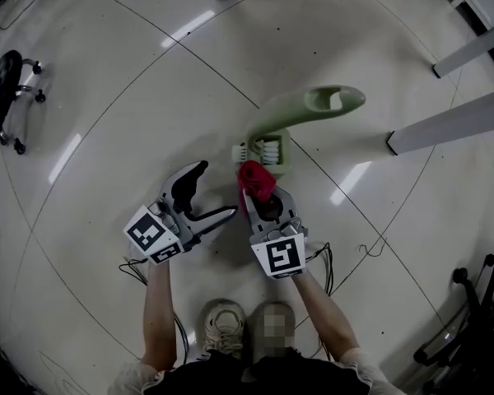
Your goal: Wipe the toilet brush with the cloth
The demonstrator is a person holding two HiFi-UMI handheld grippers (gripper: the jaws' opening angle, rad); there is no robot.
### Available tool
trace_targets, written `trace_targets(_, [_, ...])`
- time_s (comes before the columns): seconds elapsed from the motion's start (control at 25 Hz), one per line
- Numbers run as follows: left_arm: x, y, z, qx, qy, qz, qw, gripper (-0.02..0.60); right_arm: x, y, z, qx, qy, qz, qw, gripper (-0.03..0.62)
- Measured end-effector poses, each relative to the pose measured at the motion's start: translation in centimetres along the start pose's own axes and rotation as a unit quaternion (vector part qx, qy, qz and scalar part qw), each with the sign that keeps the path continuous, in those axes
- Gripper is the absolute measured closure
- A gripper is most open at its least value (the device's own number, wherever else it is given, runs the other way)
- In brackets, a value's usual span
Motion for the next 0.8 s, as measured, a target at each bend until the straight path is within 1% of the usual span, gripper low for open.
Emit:
trace_targets(0.12, [0.2,-0.2,0.8,0.008,-0.004,-0.006,0.9999,0.153,0.1,-0.9,-1.1,0.011,0.003,-0.007,1.000,0.562])
trace_targets(0.24, [0.2,-0.5,1.7,0.020,0.000,-0.003,0.9998,0.153,0.4,-2.1,-2.1,0.038,0.005,0.016,0.999,0.562])
trace_targets(0.36, [0.1,-0.8,2.2,0.026,0.001,-0.002,0.9997,0.153,0.8,-3.5,-2.7,0.057,-0.003,0.021,0.998,0.562])
trace_targets(0.56, [0.0,-0.9,1.8,0.021,0.000,-0.002,0.9998,0.153,1.3,-4.7,-3.4,0.077,0.000,0.042,0.996,0.562])
trace_targets(0.68, [-0.1,-0.7,1.4,0.017,-0.007,-0.003,0.9998,0.153,1.6,-5.2,-3.8,0.090,0.019,0.064,0.994,0.562])
trace_targets(0.8, [-0.3,-0.6,1.5,0.015,-0.011,-0.004,0.9998,0.153,1.9,-6.0,-4.2,0.105,0.023,0.073,0.991,0.562])
Point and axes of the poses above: the fingertips, and each gripper's own axes: z forward along the fingers, y to its left, x out of its underside, the point moved 10 cm from there along -z, backward along the fingers, and after that the axes turned 11 degrees about x, right-handed, at the moved point
